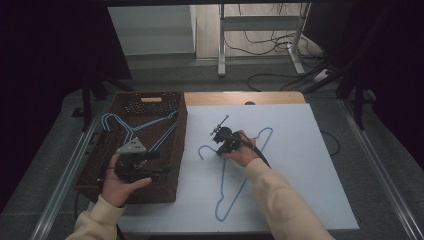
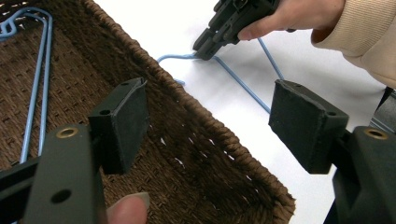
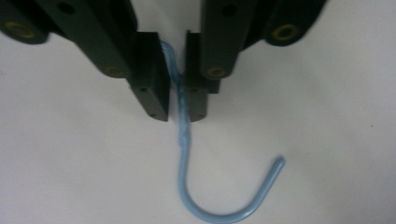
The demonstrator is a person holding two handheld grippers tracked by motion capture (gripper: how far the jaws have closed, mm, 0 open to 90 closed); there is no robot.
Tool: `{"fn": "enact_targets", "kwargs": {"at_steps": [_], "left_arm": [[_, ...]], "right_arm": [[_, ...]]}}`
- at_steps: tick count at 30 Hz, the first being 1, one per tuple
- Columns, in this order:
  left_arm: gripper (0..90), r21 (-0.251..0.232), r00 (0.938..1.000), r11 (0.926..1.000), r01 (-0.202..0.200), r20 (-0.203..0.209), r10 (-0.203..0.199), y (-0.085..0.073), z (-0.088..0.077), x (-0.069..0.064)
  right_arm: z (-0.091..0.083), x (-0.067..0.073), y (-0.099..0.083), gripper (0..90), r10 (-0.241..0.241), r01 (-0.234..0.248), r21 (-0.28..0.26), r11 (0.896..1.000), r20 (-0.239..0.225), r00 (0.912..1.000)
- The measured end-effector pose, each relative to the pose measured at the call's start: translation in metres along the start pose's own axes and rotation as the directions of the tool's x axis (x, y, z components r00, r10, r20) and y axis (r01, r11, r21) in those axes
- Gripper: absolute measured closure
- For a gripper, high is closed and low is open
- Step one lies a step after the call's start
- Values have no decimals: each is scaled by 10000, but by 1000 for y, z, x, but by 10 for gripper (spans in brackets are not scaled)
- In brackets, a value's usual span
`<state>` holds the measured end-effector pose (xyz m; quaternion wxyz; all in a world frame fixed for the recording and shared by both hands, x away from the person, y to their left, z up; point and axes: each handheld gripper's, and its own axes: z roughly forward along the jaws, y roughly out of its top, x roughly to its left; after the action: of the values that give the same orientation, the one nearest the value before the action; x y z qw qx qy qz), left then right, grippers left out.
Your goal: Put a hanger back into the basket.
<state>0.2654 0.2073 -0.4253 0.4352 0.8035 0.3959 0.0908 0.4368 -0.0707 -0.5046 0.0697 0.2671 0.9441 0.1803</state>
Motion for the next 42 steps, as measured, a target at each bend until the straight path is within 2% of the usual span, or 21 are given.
{"fn": "enact_targets", "kwargs": {"at_steps": [1, 4, 9, 14, 20, 25, 29, 36, 38, 42], "left_arm": [[280, 18, 10000, 10000, -34, -1, 34, 0, 0, 0], [280, 23, 10000, 10000, -48, 18, 48, 1, 0, -2], [281, 9, 10000, 10000, -88, 30, 88, 1, 0, -3], [281, 7, 9997, 9997, -227, 118, 226, 3, 1, -10], [283, 192, 9986, 9987, -471, 254, 467, 15, 10, -29], [284, 584, 9978, 9969, -522, 433, 497, 24, 28, -46], [290, 844, 9980, 9954, -455, 476, 416, 26, 44, -57], [290, 1441, 9973, 9888, -380, 673, 285, 30, 74, -73], [299, 1518, 9975, 9884, -101, 706, -7, 29, 86, -76], [310, 1822, 9974, 9832, 88, 688, -217, 29, 110, -81]], "right_arm": [[0, 2, 2, 835, -109, 109, 102, 9999, 22, 9999], [0, 1, 4, 860, -18, 20, 237, 9997, -105, 9999], [-1, 2, 2, 862, 48, -47, 116, 9999, -57, 10000], [-16, 0, -2, 862, 107, -104, -482, 9988, 52, 9999], [-37, 3, -9, 862, 141, -116, -1261, 9919, 189, 9997], [-42, 7, -15, 862, 81, -47, -1593, 9872, 206, 9998], [-48, 7, -19, 862, 222, -184, -1842, 9827, 185, 9996], [-56, 6, -26, 861, 335, -294, -2247, 9740, 143, 9993], [-57, 6, -26, 861, 320, -278, -2285, 9731, 146, 9994], [-60, 7, -28, 861, 365, -320, -2370, 9710, 150, 9992]]}}
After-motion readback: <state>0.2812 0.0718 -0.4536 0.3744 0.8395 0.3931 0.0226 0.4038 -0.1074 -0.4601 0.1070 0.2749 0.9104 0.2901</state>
